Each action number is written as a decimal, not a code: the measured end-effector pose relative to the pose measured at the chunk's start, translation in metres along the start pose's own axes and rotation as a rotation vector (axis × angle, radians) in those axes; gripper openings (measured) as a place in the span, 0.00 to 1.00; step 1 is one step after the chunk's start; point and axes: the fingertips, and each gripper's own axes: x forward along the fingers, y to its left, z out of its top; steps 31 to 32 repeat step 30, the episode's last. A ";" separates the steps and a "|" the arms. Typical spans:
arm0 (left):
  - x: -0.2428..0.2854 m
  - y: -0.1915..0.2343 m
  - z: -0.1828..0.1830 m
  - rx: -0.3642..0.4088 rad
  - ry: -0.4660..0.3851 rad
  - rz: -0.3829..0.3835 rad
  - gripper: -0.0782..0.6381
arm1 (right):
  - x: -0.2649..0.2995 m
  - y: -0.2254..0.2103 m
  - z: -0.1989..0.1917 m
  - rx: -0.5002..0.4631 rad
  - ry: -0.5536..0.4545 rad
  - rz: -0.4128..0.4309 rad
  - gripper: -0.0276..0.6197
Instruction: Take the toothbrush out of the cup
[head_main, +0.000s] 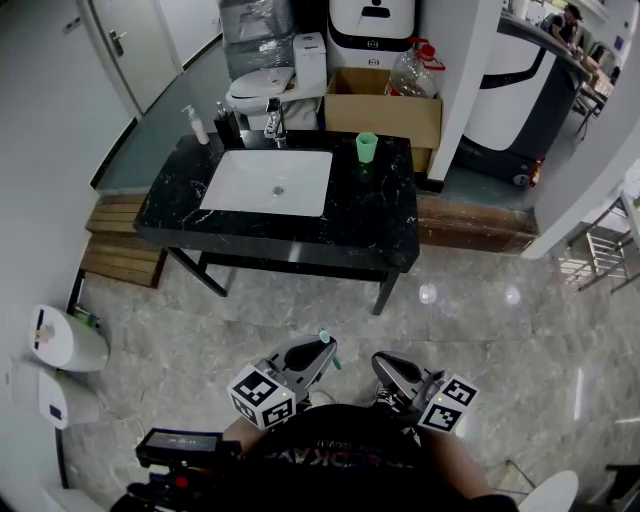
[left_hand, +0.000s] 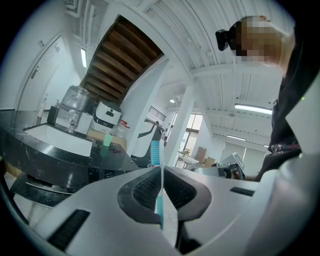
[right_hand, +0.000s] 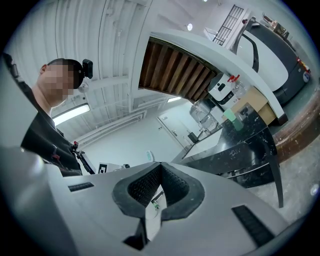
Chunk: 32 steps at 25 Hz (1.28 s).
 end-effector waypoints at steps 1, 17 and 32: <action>0.000 0.000 0.000 0.000 -0.001 -0.001 0.14 | 0.000 0.000 0.000 -0.001 0.000 0.000 0.06; -0.001 0.001 0.002 0.009 -0.007 -0.002 0.14 | 0.001 -0.002 -0.001 -0.007 0.003 -0.003 0.06; 0.005 -0.002 0.006 0.017 -0.001 -0.010 0.14 | -0.002 -0.004 0.005 -0.005 -0.002 -0.007 0.06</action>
